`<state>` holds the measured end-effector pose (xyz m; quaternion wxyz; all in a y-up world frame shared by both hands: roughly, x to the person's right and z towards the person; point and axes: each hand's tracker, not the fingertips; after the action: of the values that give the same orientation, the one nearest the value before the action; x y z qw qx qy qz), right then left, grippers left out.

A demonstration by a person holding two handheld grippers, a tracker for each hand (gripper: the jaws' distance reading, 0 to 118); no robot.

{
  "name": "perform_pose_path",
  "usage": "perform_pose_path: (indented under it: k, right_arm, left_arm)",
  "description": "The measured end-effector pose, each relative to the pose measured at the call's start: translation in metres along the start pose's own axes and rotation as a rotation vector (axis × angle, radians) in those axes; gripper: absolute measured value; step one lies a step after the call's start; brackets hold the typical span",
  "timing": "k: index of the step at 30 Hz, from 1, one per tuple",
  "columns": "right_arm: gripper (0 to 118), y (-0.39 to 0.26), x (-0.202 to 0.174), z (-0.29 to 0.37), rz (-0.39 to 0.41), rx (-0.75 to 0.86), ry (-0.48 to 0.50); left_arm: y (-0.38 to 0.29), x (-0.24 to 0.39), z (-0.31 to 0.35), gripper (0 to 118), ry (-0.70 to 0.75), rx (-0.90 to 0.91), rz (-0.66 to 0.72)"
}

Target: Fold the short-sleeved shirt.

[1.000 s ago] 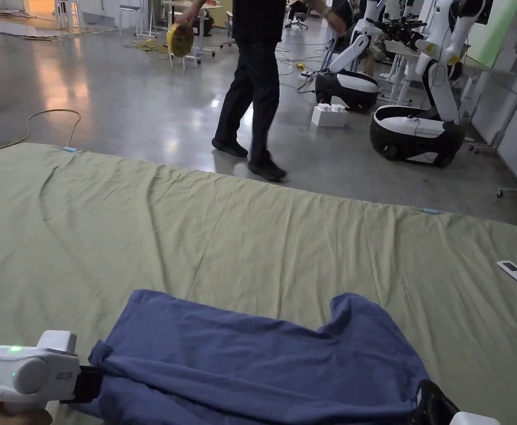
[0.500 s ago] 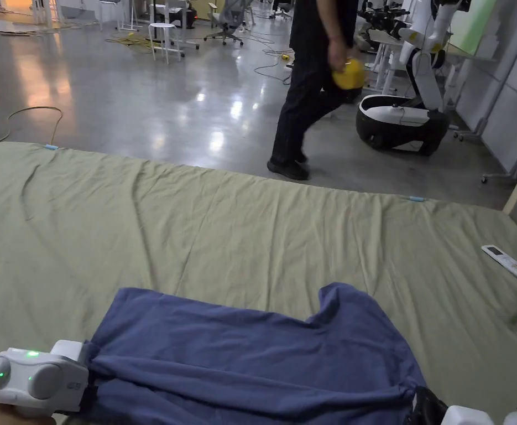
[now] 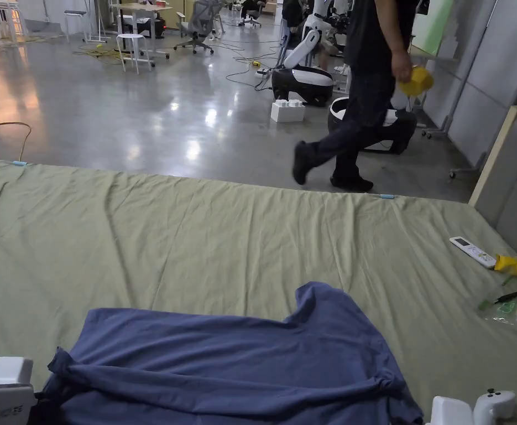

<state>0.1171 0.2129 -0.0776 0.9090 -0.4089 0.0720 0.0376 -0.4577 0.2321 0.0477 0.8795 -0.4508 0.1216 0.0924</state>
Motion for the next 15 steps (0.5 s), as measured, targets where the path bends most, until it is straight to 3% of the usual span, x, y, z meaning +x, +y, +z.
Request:
perform_pose_path:
  k: [4,5,8,11,15]
  right_arm:
    - [74,-0.001,-0.007,-0.032,0.045,-0.078,-0.032]
    - [67,-0.004,-0.010,-0.040,0.060,-0.114,-0.045]
    - [24,-0.012,-0.016,-0.050,0.065,-0.118,0.042]
    - [13,-0.013,-0.026,-0.042,0.103,-0.091,-0.001]
    - [11,-0.008,-0.019,-0.032,0.105,-0.074,0.010]
  left_arm:
    - [-0.002,0.010,0.010,7,0.013,0.019,-0.023]
    - [-0.001,0.010,0.010,7,0.019,0.025,-0.022]
    - [-0.005,0.013,0.010,7,0.028,0.018,-0.015]
    - [-0.004,0.003,0.000,7,0.028,0.019,0.003]
    - [0.001,0.000,0.006,7,0.031,0.047,0.016]
